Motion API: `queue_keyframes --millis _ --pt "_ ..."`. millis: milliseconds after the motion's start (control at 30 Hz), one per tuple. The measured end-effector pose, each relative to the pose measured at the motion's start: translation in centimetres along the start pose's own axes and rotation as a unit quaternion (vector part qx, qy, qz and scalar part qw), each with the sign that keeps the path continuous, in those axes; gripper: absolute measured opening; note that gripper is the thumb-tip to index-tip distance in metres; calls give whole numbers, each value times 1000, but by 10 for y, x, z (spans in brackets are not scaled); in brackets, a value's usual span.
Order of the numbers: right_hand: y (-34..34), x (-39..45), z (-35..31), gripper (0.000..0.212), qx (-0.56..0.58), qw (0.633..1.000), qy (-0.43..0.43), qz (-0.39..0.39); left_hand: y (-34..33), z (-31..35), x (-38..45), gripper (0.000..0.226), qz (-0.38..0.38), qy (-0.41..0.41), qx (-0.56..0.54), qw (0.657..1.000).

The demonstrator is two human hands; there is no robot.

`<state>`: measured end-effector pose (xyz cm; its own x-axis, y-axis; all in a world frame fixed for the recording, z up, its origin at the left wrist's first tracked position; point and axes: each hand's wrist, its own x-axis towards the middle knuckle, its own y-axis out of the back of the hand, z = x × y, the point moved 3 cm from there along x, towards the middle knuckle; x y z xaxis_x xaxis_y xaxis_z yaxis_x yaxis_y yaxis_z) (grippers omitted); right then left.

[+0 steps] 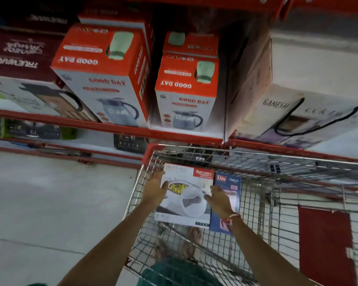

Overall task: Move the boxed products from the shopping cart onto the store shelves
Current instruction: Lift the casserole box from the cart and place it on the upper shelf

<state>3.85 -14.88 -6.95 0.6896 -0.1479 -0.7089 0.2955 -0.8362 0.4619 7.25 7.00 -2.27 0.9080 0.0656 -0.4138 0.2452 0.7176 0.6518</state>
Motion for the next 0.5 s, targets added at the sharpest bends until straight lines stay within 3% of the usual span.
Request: queue_keyframes --millis 100,300,500 --pt "-10 9 21 48 16 997 -66 -43 -18 -28 -2 41 -60 56 48 996" --pt "-33 31 41 46 28 997 -76 16 -55 -65 17 52 -120 165 18 979" --pt "-39 39 47 77 76 990 -115 6 -67 -69 16 54 -116 219 -35 968"
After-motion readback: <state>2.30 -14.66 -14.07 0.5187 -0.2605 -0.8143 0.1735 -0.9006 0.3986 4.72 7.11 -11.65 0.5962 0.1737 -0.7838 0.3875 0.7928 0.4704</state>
